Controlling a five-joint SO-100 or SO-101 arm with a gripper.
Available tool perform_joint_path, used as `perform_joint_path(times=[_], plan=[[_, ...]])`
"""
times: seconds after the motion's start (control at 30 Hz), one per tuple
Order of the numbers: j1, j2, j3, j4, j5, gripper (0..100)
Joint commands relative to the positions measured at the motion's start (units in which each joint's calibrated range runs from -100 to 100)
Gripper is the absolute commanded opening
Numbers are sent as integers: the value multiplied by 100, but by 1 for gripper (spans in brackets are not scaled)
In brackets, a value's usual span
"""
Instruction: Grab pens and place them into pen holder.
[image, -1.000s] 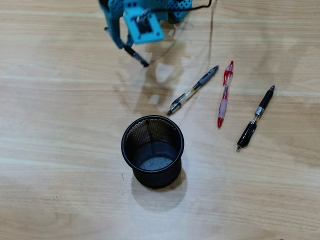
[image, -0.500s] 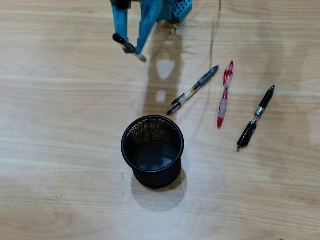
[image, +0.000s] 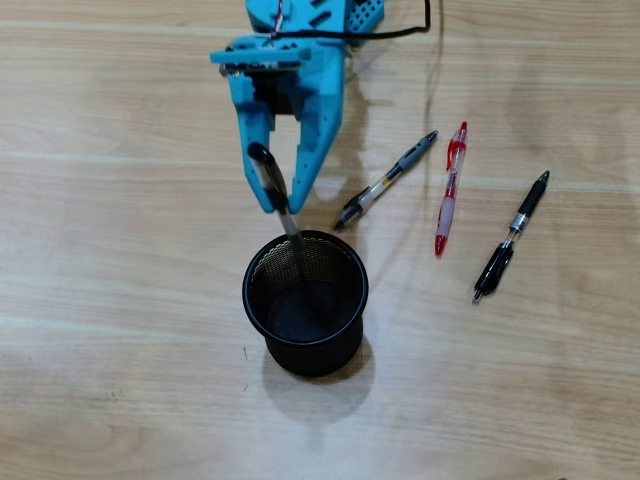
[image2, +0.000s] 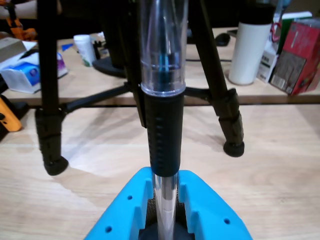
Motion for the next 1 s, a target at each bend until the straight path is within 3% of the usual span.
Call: perform_joint_path(times=[0.0,0.13,0.3,0.6,0.73,0.97], plan=[[7,455,-92,-632,-34,2],[7,642,-92,-677,-2,3],[-103,684,-92,-723,275,20],[-121,608,-74,-814,328,12],[-222,234,-11,-787,678,9],[-222,-276,-83,498,699,9]])
